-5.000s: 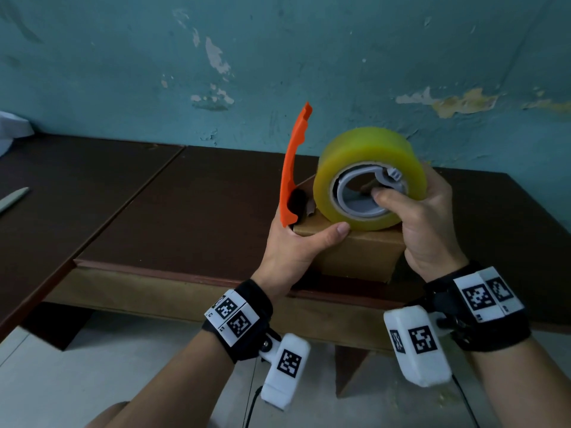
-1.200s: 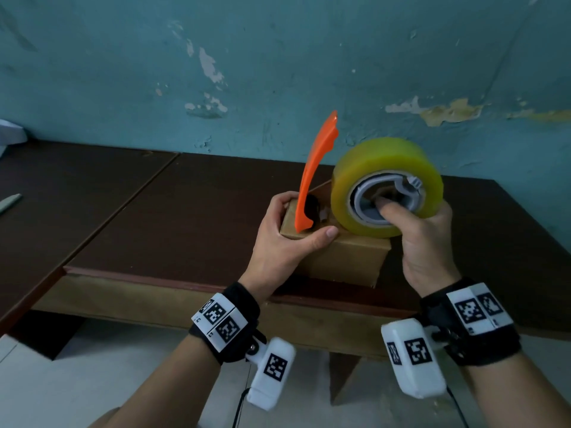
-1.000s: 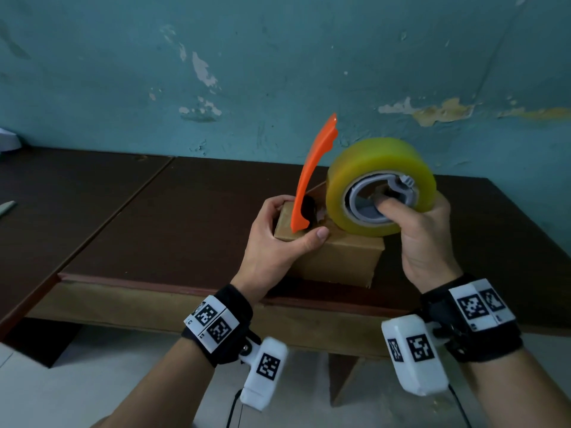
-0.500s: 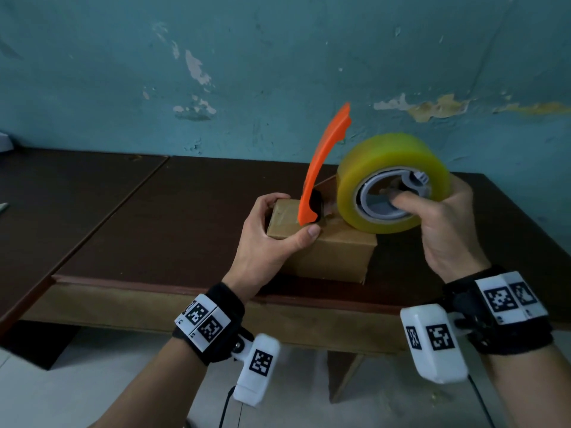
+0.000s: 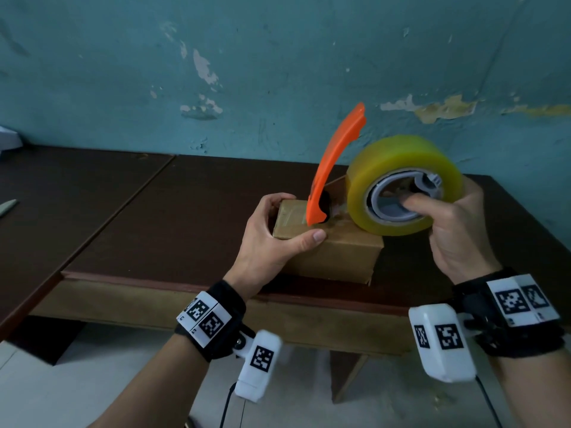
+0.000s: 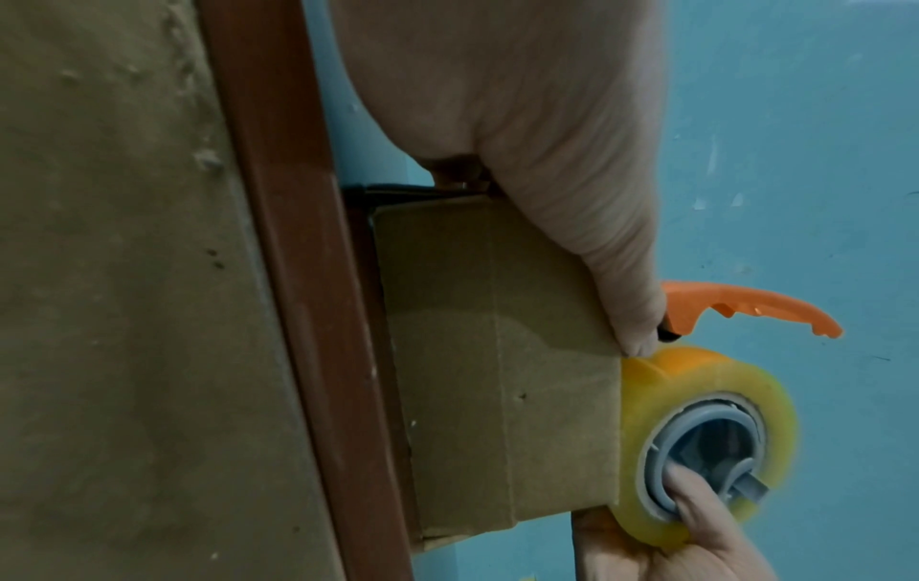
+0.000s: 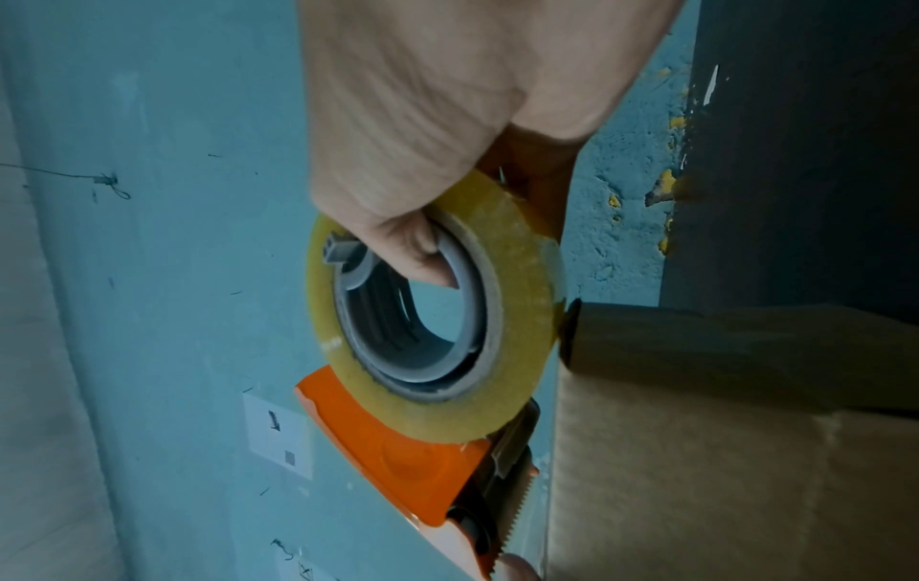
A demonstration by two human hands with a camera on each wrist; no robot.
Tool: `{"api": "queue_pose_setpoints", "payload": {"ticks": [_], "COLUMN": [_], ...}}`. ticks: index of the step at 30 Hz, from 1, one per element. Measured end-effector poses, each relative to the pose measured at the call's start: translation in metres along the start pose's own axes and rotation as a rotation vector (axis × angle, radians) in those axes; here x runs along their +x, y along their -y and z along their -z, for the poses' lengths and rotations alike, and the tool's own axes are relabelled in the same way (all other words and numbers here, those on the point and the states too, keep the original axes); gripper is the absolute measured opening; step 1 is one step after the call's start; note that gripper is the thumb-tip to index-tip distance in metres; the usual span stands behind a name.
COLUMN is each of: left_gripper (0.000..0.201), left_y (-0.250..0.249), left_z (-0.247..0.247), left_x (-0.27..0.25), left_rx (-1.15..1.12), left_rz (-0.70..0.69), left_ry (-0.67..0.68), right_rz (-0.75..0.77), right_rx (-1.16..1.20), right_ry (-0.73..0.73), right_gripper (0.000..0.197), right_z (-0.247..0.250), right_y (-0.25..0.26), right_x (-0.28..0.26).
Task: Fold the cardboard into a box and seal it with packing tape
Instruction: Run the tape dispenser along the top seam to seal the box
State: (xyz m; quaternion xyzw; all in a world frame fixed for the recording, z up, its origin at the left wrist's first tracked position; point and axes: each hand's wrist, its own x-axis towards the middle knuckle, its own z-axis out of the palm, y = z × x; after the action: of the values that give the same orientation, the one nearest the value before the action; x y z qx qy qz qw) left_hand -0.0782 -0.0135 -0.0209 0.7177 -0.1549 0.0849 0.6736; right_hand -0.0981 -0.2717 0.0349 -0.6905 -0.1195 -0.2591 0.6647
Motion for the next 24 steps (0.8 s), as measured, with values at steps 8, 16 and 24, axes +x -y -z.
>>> {"api": "queue_pose_setpoints", "payload": {"ticks": [8, 16, 24], "left_gripper": [0.081, 0.080, 0.071], "left_y": [0.002, 0.002, -0.002], "left_z": [0.001, 0.001, 0.000], "left_x": [-0.002, -0.002, -0.006], "left_rx": [-0.013, -0.013, -0.026], "left_rz": [0.014, 0.009, -0.032], "left_ry": [-0.012, 0.000, 0.041], "right_rz": [0.019, -0.012, -0.014], "right_rx": [0.012, -0.031, -0.039], "right_ry": [-0.033, -0.038, -0.039], "right_gripper": [0.037, 0.041, 0.036], "right_z": [0.004, 0.006, 0.005], "right_y": [0.002, 0.002, 0.001], "right_x": [0.000, 0.002, 0.000]}}
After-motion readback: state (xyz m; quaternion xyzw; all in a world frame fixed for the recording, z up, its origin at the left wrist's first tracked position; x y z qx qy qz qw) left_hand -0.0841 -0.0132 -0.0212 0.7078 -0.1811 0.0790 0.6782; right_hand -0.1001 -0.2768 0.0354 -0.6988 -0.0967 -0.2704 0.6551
